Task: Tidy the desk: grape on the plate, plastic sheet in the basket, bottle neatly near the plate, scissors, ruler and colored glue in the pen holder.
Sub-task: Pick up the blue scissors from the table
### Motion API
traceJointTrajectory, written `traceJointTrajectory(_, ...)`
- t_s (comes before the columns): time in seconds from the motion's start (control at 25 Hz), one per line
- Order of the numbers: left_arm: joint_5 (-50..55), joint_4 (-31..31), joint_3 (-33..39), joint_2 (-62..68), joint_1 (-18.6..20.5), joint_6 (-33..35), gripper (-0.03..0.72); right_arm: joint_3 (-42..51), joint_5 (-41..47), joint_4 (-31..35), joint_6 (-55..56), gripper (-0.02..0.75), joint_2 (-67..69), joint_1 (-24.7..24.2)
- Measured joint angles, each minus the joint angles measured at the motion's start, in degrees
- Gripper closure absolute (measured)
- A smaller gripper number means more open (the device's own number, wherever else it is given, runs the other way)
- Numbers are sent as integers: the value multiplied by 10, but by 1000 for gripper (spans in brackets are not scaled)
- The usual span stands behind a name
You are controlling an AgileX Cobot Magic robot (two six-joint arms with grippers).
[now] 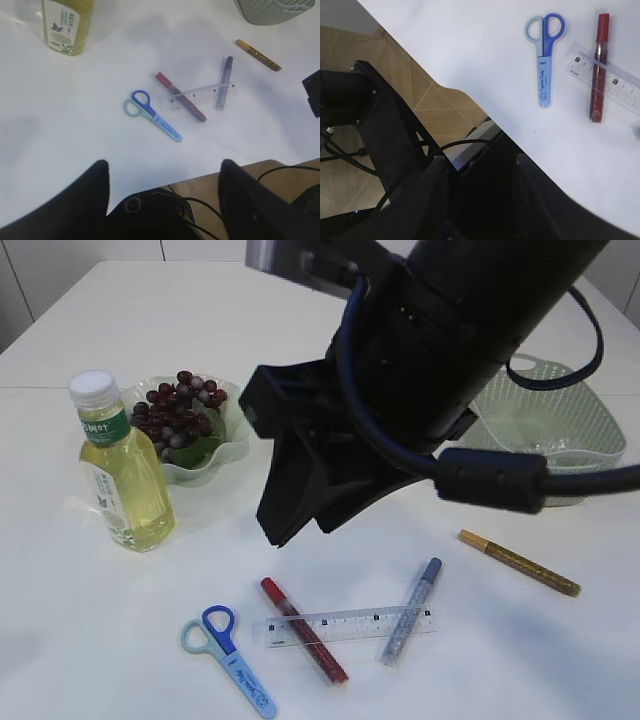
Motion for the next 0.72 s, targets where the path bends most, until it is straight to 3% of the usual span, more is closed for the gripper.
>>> traceJointTrajectory(0.2,12,0,0,0,0,0,190,-10,0,-39,25,389,40,43)
traceJointTrajectory(0.48,34,0,0,0,0,0,190,-93,0,-193,96,389,154,132)
traceJointTrajectory(0.72,44,2,0,0,0,-1,190,-130,-2,-216,111,389,226,161)
